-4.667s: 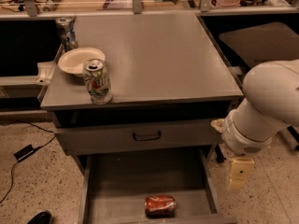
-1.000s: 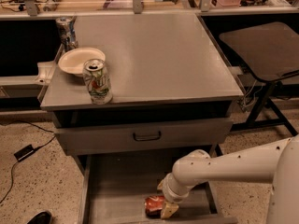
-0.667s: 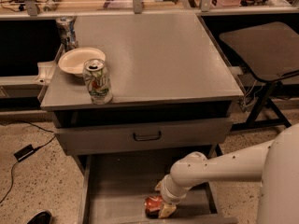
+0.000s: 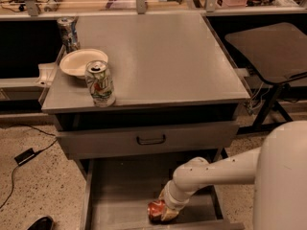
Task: Pick coke can from middle drawer and place on counter
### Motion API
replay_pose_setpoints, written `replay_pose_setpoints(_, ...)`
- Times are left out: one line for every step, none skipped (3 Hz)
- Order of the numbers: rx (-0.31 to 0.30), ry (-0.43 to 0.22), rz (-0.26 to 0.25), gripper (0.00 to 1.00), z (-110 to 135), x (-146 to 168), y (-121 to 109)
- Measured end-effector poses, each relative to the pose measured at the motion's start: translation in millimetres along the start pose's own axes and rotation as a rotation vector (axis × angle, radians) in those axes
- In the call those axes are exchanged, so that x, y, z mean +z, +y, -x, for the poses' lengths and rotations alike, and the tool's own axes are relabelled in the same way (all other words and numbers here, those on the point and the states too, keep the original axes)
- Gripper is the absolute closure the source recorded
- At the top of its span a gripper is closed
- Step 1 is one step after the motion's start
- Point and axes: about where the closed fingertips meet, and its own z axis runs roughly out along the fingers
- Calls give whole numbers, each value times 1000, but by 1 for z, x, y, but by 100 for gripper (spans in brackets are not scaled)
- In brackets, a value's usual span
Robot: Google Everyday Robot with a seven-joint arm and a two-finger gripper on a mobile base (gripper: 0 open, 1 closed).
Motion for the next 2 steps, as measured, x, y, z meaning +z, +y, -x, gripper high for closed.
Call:
replay_pose_setpoints(-19, -34, -21, 94, 7, -23, 1)
replay_pose_setpoints(-67, -88, -115, 100, 19, -94, -3)
